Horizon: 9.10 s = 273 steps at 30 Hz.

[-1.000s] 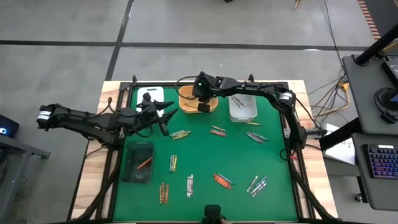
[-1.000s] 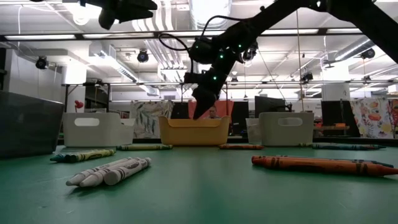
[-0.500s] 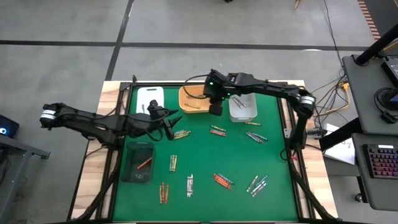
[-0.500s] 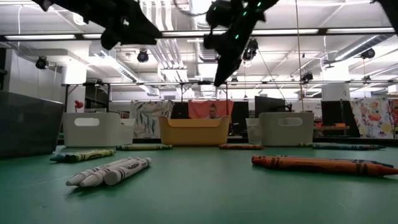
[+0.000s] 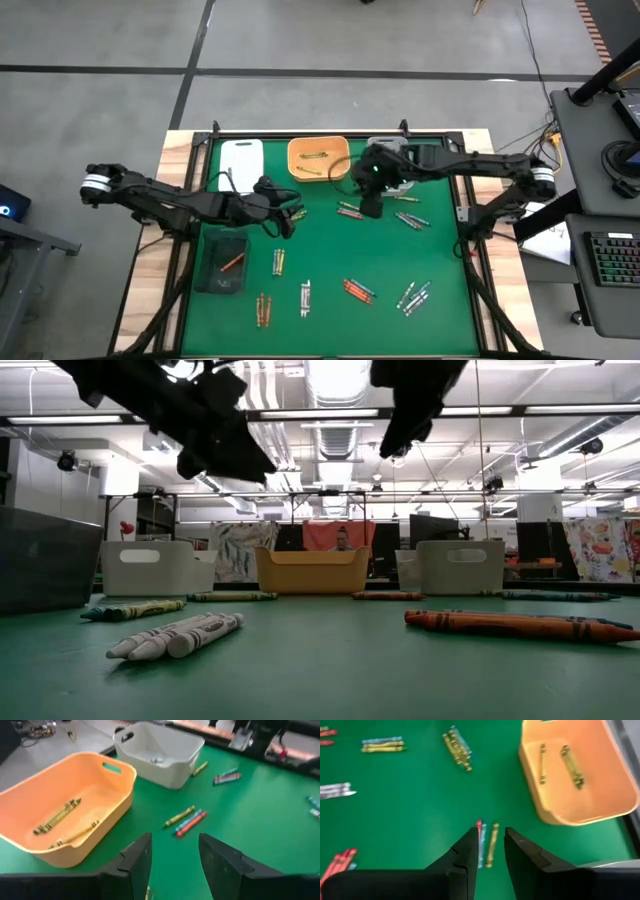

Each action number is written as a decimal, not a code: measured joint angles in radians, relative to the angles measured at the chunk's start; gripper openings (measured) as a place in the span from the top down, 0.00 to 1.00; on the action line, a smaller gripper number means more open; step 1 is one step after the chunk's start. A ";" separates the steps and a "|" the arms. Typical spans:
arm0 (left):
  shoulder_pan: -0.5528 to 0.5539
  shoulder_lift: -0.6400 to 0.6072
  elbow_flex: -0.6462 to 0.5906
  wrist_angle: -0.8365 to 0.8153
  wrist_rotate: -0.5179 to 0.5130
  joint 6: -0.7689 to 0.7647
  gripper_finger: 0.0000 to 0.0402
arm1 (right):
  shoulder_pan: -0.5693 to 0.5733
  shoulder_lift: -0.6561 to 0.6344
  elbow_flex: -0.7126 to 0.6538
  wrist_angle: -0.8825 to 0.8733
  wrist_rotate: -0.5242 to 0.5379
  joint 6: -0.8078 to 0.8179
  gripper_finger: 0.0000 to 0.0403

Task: Sort crayons
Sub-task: Put the blue crayon into the white bin, then put the white crayon into the gray bin

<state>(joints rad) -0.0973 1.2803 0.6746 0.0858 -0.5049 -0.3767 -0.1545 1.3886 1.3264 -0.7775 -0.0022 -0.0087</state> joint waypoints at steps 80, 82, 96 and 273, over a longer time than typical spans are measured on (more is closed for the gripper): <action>0.223 0.418 0.169 -0.465 0.276 0.248 0.81 | 0.111 -0.046 -0.098 0.036 0.083 0.103 0.82; 0.223 0.418 0.169 -0.466 0.276 0.248 0.81 | 0.111 -0.046 -0.098 0.036 0.083 0.103 0.82; 0.223 0.419 0.167 -0.467 0.277 0.236 0.81 | 0.111 -0.046 -0.098 0.036 0.083 0.103 0.82; -0.084 -0.089 0.259 -0.235 0.017 0.445 0.85 | 0.820 0.277 -0.102 -0.234 -0.031 0.572 0.82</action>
<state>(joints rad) -0.1818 1.1908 0.9340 -0.1490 -0.4881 0.0686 0.6650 1.6660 1.2247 -1.0114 -0.0327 0.5629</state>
